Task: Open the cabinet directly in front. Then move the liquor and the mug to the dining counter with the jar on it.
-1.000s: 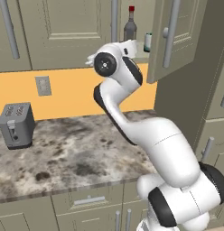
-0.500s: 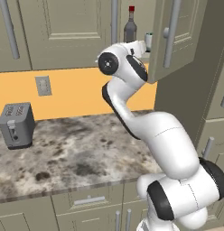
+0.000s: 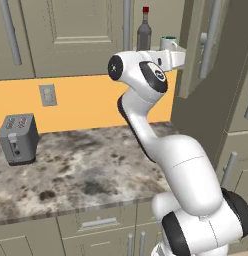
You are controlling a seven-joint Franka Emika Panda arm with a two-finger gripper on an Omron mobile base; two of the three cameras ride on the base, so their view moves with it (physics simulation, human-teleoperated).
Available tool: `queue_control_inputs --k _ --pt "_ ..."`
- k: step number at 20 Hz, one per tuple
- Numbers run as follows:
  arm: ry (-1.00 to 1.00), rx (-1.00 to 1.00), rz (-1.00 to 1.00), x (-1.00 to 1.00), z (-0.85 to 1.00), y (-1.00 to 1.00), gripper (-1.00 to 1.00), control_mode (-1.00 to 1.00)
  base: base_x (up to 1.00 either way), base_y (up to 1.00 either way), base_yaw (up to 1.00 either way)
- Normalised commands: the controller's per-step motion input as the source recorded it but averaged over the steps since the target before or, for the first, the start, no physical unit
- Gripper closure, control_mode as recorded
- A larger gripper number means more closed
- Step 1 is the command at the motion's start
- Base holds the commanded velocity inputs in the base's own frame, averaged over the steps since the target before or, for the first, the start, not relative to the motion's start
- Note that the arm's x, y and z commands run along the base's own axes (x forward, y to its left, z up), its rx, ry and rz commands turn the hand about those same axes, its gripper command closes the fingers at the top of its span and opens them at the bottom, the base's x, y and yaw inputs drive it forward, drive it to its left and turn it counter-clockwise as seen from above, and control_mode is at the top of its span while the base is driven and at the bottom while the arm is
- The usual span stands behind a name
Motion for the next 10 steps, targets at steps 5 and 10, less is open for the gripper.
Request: queue_control_inputs --k 5,10 --pt "0.01 0.04 -0.50 -0.71 0.00 -0.99 -1.00 -1.00 0.00 0.00 0.00" --pt "-0.08 0.04 -0.05 -0.05 0.00 -0.94 -1.00 -1.00 0.00 0.00 0.00"
